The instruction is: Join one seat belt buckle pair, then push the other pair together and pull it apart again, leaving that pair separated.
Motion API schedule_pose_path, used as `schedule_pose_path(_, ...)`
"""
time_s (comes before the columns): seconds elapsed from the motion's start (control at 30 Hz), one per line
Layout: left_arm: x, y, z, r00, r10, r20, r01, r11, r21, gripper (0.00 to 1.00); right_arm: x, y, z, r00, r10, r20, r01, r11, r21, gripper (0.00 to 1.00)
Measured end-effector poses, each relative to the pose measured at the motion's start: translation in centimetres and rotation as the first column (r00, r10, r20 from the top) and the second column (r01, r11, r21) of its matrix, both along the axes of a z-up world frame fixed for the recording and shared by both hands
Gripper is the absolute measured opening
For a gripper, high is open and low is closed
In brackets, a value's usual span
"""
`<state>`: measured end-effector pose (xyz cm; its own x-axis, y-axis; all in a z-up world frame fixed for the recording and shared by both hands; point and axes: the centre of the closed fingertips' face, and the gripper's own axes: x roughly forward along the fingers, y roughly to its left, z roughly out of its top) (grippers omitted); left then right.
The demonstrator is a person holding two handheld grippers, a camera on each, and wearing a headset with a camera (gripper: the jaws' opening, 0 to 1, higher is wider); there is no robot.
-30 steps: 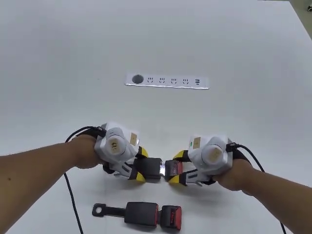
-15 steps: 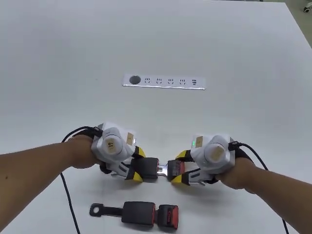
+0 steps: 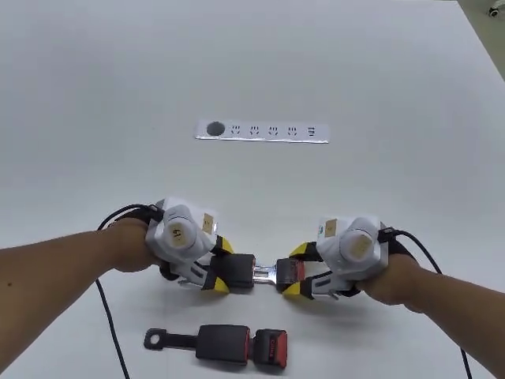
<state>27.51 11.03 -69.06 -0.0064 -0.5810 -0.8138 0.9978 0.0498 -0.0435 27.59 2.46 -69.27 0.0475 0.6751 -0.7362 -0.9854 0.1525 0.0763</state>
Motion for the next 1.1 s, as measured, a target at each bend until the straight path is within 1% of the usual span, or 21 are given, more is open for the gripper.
schedule_pose_path(0.03,0.0,0.0,0.1,1.000,0.000,0.000,0.000,1.000,0.000,0.34,0.1,-0.4,0.0,1.000,-0.005,0.001,0.005,1.000,0.001,0.33)
schedule_pose_path(0.1,-0.1,-0.1,0.2,1.000,0.001,0.000,-0.001,1.000,0.001,0.34,-0.1,-0.8,0.2,1.000,-0.024,-0.013,0.024,1.000,0.013,0.33)
schedule_pose_path(0.13,-0.1,-0.1,0.2,1.000,0.001,0.000,-0.001,1.000,0.001,0.34,-0.1,-1.2,0.3,1.000,-0.027,-0.011,0.027,1.000,0.014,0.33)
schedule_pose_path(0.2,-0.1,-0.1,0.2,1.000,0.001,-0.001,-0.001,1.000,0.004,0.34,0.2,-1.6,0.0,1.000,-0.016,0.002,0.016,1.000,0.003,0.33)
schedule_pose_path(0.37,-0.1,-0.1,0.2,1.000,0.004,-0.002,-0.004,1.000,0.009,0.34,-0.3,-2.7,0.2,1.000,-0.017,-0.002,0.017,1.000,0.003,0.33)
schedule_pose_path(0.7,-0.1,-0.2,0.2,1.000,0.006,-0.002,-0.006,1.000,0.017,0.34,0.0,-5.0,-0.1,1.000,-0.023,-0.005,0.023,1.000,0.000,0.33)
schedule_pose_path(1.0,0.0,-0.1,0.1,1.000,0.007,-0.003,-0.007,1.000,0.021,0.34,-0.6,-6.3,0.2,1.000,-0.028,-0.002,0.028,1.000,0.002,0.33)
schedule_pose_path(1.1,-0.1,-0.2,0.2,1.000,0.007,-0.003,-0.007,1.000,0.024,0.34,-0.4,-6.9,0.2,0.999,-0.032,-0.003,0.032,0.999,0.005,0.34)
